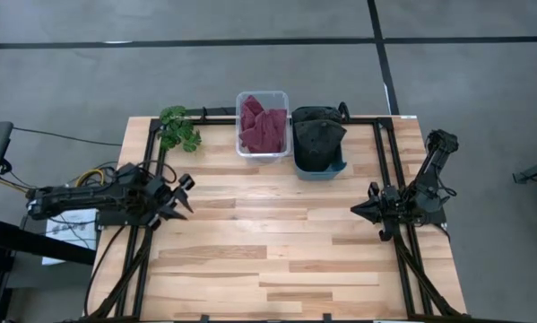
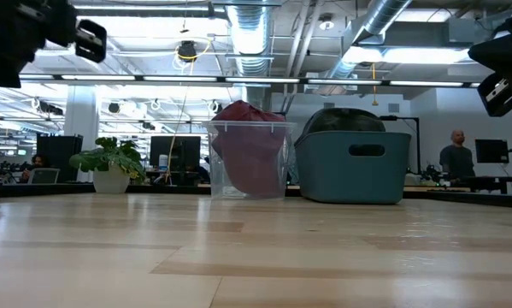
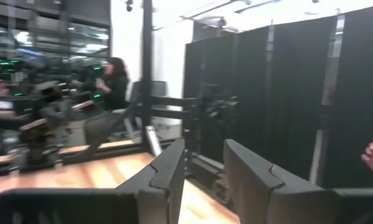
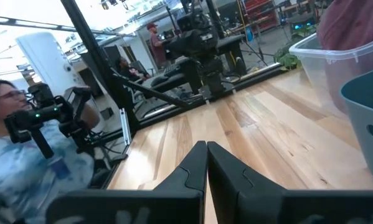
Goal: Pick & Place hat
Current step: Return to Home Position
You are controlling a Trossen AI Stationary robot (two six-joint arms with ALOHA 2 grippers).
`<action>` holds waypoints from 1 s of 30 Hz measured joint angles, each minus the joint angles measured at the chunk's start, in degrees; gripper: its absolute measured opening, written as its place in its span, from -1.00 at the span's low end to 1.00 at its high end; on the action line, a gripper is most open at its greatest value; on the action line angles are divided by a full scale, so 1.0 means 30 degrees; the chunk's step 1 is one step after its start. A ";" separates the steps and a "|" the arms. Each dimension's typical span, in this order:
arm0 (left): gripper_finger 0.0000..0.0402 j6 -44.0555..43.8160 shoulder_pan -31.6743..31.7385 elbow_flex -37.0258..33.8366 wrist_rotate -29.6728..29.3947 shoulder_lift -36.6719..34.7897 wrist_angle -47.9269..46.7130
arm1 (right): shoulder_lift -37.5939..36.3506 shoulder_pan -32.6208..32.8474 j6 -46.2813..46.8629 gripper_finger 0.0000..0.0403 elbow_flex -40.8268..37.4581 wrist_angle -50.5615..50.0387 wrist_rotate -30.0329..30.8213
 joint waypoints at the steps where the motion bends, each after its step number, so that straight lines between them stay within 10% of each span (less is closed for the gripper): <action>1: -0.45 0.0002 -0.0374 0.0000 0.0000 -0.0038 0.0025 | 0.0000 0.0000 0.0000 -0.98 0.0000 0.0000 -0.0004; 30: -0.45 0.0000 -0.1775 0.0000 -0.0022 0.0119 0.0085 | 0.0000 0.0000 0.0000 -0.98 0.0000 0.0000 0.0000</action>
